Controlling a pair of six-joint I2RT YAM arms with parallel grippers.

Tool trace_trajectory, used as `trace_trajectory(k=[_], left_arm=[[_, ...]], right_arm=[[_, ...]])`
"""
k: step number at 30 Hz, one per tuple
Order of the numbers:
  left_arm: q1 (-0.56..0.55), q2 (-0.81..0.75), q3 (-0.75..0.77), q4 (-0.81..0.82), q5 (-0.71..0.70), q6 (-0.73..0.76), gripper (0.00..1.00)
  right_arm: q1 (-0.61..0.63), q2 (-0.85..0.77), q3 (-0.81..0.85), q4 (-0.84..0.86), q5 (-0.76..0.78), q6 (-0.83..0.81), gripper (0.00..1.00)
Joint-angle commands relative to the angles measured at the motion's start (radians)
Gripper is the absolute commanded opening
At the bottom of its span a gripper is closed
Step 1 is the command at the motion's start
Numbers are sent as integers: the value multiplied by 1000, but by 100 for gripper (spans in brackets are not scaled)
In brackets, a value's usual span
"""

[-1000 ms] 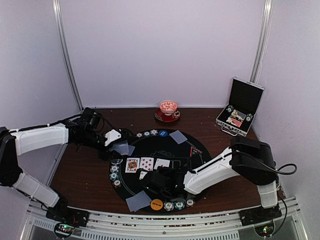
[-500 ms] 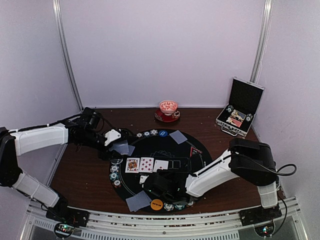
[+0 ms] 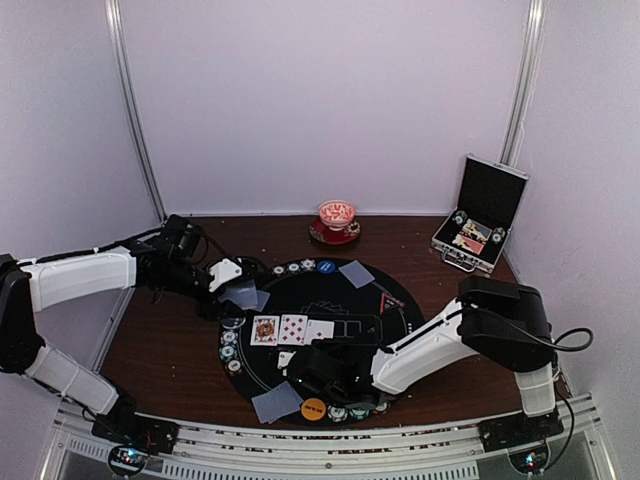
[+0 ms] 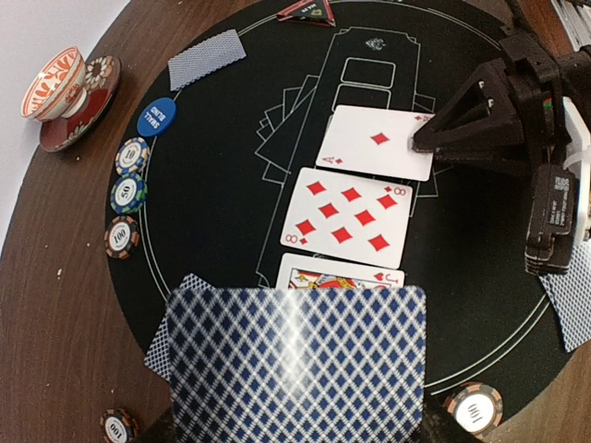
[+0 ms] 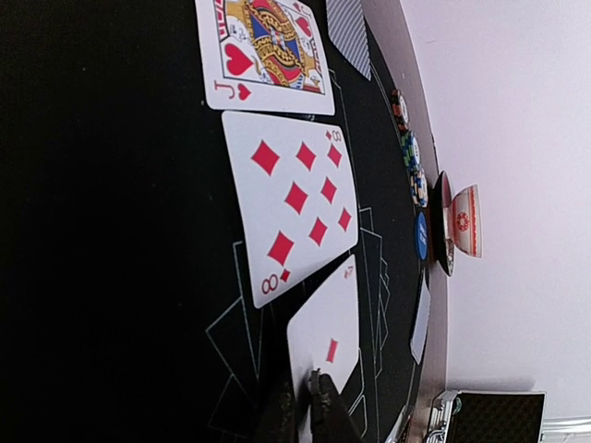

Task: Distribute texas hold em gaming equipment
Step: Flop the poker card in the community card area.

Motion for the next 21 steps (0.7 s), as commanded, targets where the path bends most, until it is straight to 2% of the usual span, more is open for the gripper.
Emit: trace_trajectory(k=[1,3,21], left_arm=[[2,-19,5,30,9,-7,62],[1,-17,5,31,9,-8,62],[2,-18,6,30,6,-9,62]], right_arm=[[5,-21,-4,-6,22,-3,12],[5,-29,-5,-7,26,-2,18],[40,-90,9,-90,50,18,37]])
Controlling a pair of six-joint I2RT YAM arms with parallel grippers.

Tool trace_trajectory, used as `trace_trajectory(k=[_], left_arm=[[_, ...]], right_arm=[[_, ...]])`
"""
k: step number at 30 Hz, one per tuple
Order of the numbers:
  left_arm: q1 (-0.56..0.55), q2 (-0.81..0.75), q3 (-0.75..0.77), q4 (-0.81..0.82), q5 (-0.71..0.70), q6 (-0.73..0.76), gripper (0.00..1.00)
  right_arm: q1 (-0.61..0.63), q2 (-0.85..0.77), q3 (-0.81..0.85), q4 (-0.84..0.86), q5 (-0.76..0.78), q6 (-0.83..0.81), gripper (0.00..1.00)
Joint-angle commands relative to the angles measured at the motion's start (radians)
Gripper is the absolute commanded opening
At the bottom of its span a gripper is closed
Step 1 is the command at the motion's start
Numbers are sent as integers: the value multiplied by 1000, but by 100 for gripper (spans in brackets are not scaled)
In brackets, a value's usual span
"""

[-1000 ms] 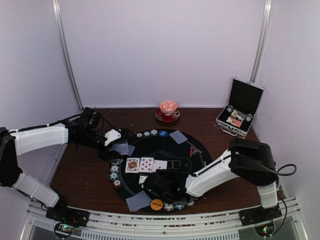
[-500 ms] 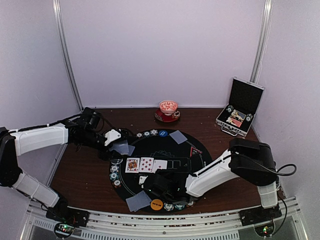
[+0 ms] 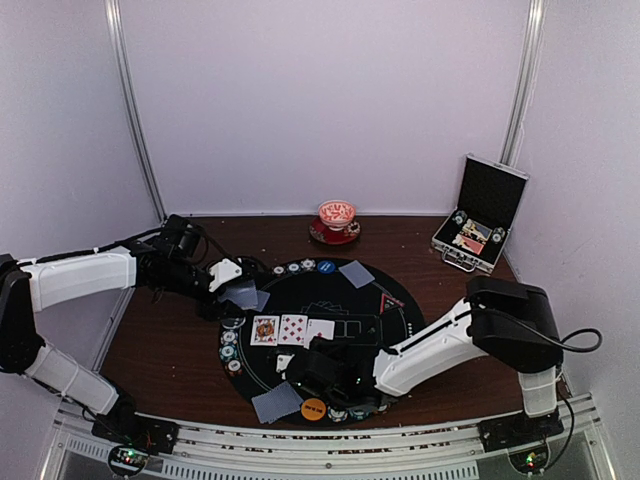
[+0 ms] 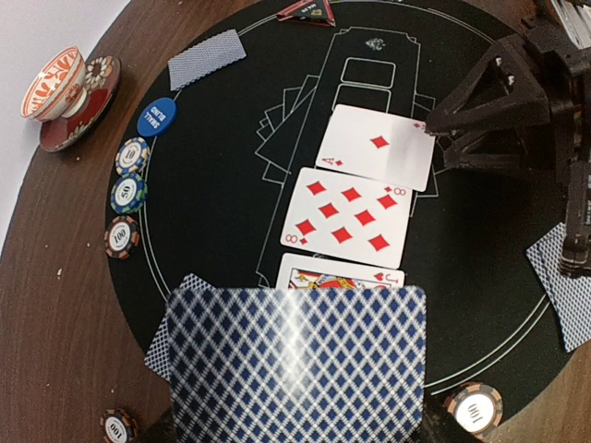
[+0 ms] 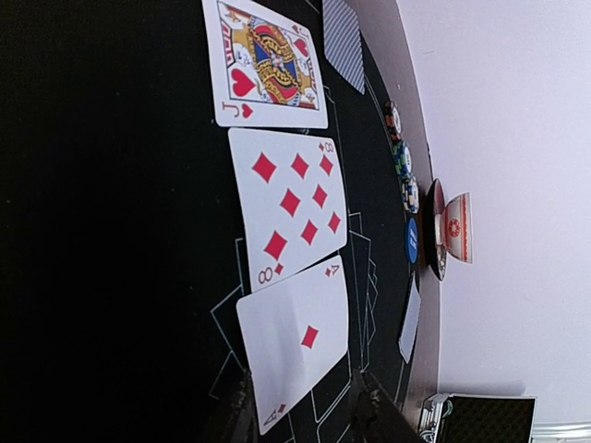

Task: Distribute texas hold em gaming equipment
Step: Flop the poker card in the community card area, then move the all-in button to the small blind area.

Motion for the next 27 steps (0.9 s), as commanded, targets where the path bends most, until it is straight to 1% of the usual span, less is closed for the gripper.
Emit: trace_trajectory(k=[1,3,4,6,10,12,14,15,18,23,27], left_arm=[[2,-18,5,31,5,-9,62],[1,-19,6,30,6,-9,62],[2,-20,6,31,6,-9,62],[2,-20,6,30,5,-9,62],[3,-21,6,31,4,-9,62],[2,-20,6,31,6,-9,62],[2,-22,5,31,6,-9,62],[1,-22,5,30,6,-9,62],[2,-26,5,31,6,-11,62],[2,-25,5,31,6,-11,62],[1,-24,6,31,6,-12,62]], right_arm=[[16,-61,11,-54,43,27,41],[18,-73,21,-82,45,39,42],[20,-80,27,-103,47,51,48],[20,-111,43,-148,41,88,56],[16,-207,49,-199,20,197,81],[5,-247,54,-232,-2,266,90],[-12,-272,59,-271,-3,335,97],[-22,-278,64,-296,3,372,100],[-69,-282,84,-386,3,517,100],[-207,-280,103,-506,-38,808,100],[-308,-287,52,-505,-82,953,100]])
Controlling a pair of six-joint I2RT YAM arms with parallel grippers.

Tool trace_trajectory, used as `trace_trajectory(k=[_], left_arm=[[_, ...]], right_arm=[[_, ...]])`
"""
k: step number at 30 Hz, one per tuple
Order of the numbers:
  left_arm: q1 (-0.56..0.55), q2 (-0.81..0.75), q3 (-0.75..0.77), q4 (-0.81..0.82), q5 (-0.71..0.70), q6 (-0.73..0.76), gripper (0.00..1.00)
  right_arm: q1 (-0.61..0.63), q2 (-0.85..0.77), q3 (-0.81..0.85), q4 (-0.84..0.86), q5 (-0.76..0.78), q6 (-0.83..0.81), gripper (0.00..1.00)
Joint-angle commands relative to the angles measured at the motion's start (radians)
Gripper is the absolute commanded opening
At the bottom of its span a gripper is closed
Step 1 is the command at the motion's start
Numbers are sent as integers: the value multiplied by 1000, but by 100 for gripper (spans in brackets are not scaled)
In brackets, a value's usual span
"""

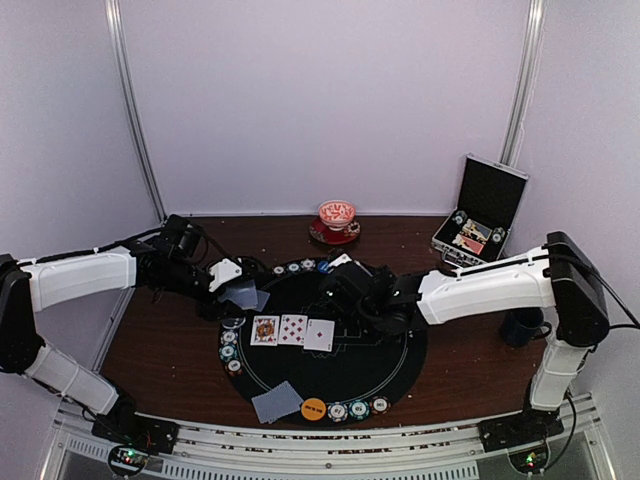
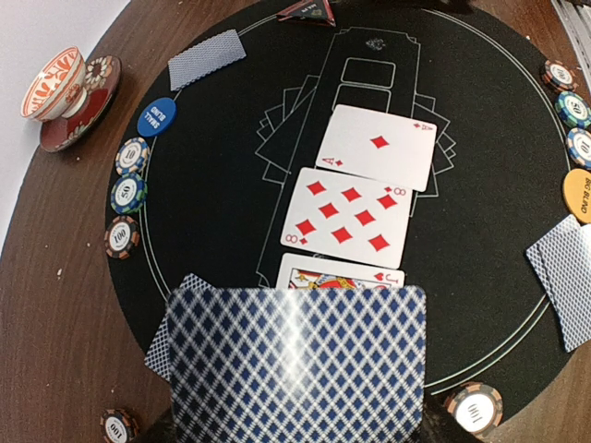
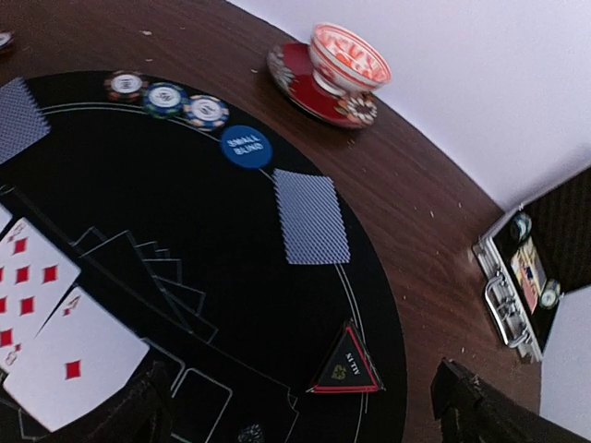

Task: Distribute texas hold em gaming equipment
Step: Move the all-in button to the small blind area.

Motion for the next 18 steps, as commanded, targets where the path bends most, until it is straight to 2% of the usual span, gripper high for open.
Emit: trace_trajectory(k=[1,10,18], left_arm=[[2,-24,5,31,7,-11,62],[1,-19,5,30,7,-12,62],[1,-16,6,30,7,-10,62]], right_arm=[[-97,-3,-47,-62,-52,261,100],[-276,10,-123,10,-212,371,100],[-346,70,-112,29,-293,384,100]])
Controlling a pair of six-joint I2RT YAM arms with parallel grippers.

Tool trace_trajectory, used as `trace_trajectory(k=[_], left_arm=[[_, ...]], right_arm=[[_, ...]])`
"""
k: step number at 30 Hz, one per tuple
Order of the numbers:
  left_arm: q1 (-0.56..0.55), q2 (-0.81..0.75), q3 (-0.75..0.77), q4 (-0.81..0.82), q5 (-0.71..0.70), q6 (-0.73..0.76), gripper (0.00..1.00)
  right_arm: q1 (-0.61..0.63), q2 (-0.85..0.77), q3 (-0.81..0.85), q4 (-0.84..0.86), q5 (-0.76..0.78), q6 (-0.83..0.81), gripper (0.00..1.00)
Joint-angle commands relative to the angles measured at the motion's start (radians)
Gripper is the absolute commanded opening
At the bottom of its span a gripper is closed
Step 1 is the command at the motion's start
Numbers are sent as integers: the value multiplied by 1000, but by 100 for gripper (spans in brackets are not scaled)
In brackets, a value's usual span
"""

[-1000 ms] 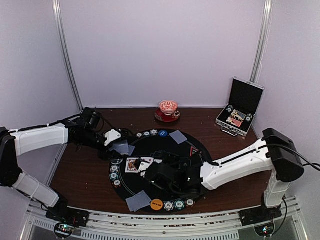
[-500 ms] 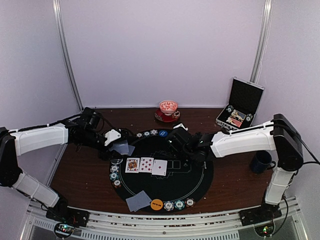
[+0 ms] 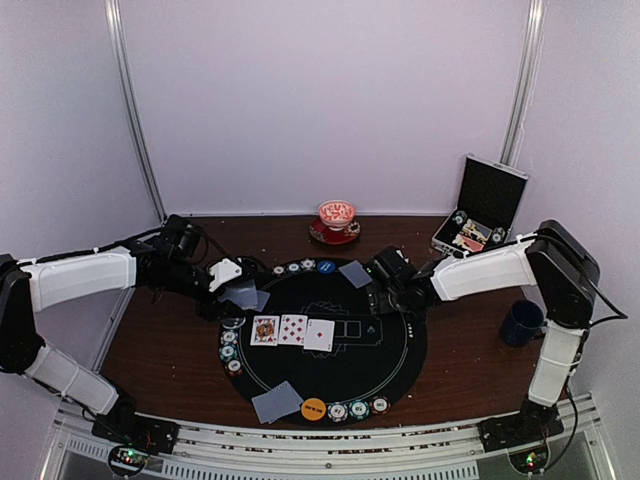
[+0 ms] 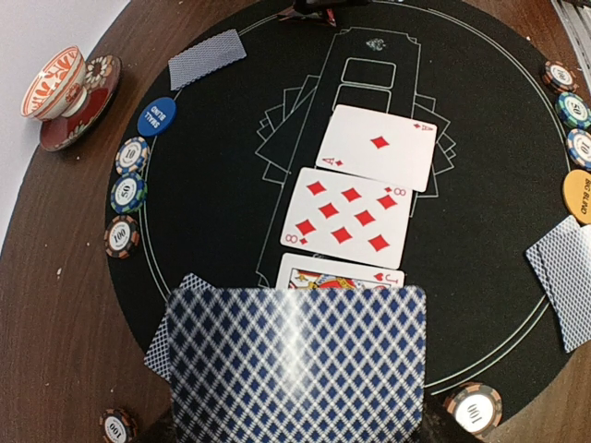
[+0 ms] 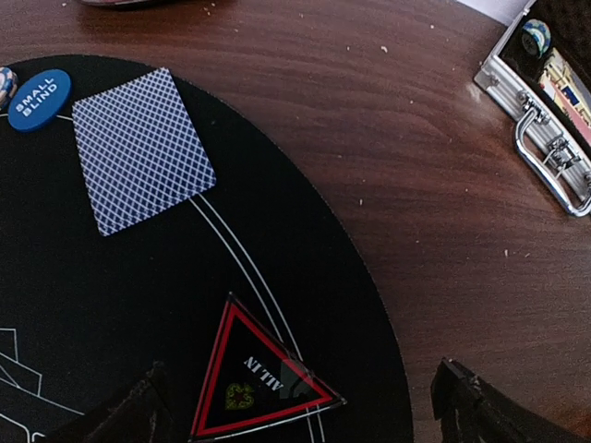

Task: Distribute texas hold em gaming equipment
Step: Move the all-in button to the small blind area.

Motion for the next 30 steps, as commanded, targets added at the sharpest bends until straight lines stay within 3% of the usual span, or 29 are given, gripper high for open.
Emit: trace_trajectory(k=[1,22,30], left_arm=[[1,-17,4,31,7,-4,62],[2,-4,6,31,4,-3,62],[1,-4,4,34,3,-4,62]], right_arm=[[-28,33,2,24,-66,38,100],[-22,83,-1,5,-93,78,100],[-15,77,-27,29,-115,137,91]])
